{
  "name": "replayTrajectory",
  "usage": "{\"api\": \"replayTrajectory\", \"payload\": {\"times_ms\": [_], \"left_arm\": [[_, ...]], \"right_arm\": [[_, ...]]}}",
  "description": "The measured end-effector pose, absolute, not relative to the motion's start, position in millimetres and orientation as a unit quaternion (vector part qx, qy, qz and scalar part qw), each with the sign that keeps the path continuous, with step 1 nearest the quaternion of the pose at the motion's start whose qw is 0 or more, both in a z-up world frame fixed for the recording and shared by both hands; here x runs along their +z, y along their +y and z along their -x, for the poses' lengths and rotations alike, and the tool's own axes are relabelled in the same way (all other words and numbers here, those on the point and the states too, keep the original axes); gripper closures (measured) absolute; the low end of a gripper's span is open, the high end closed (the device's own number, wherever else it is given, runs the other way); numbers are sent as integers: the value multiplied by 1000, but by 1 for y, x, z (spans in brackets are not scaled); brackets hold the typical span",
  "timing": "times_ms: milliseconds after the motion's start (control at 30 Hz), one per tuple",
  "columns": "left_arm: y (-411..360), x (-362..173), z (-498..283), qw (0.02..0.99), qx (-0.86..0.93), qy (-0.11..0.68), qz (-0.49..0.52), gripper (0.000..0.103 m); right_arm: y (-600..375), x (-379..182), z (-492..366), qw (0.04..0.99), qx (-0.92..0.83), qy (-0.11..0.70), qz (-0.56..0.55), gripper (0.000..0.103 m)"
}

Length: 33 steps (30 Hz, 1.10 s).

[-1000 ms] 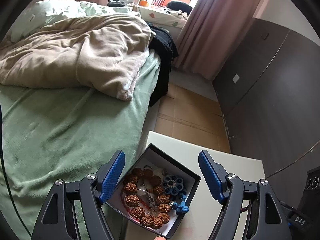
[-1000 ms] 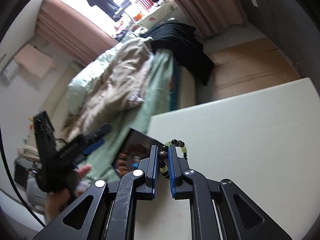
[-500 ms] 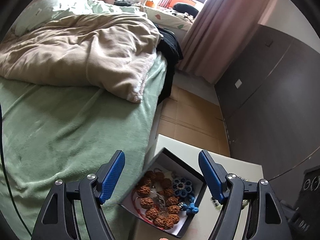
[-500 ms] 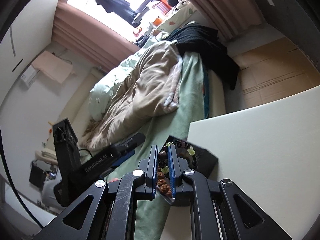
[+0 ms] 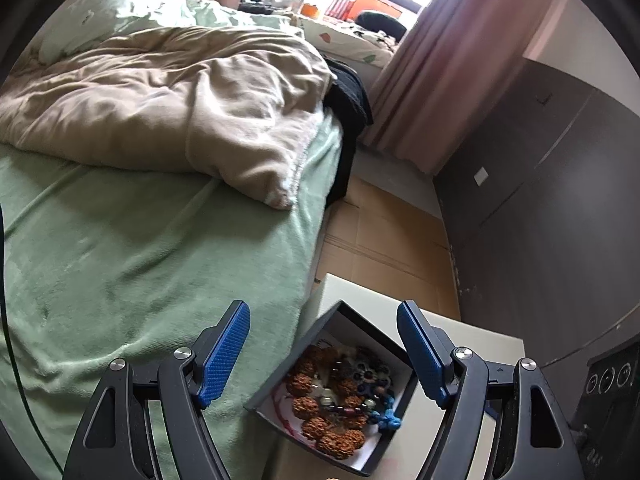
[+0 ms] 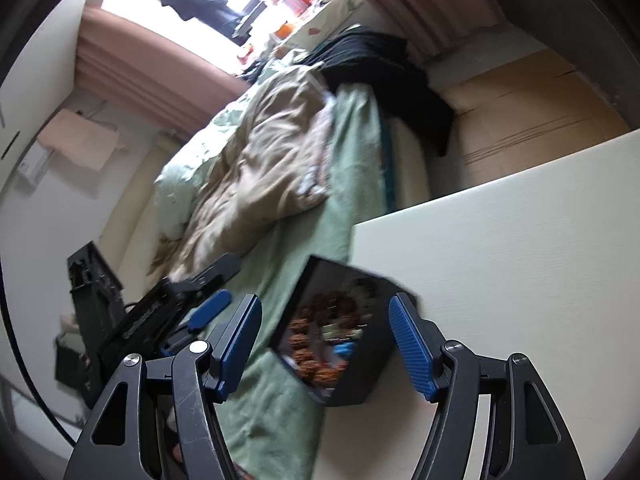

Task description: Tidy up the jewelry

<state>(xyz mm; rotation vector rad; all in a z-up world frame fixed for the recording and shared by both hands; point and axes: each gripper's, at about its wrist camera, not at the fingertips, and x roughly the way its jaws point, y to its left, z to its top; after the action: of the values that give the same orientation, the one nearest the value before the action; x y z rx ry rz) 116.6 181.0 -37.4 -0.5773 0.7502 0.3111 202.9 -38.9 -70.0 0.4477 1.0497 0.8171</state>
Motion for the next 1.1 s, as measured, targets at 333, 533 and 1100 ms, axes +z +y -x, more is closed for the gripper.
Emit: {"api": "replayTrajectory", "payload": {"times_ms": [333,533,1100], "left_arm": [[136,-26,-125,897,125,367,215,26],[109,-12,-114,910,120,351,187,16],[35,-13,-87,922,67,364,110,0]], "right_arm": [[-99,-50,-202,801,328,465,-186,36],[-130,-40,-195,817,301,461,-175,7],[-192,-33,-165,847,253,447,-135,0]]}}
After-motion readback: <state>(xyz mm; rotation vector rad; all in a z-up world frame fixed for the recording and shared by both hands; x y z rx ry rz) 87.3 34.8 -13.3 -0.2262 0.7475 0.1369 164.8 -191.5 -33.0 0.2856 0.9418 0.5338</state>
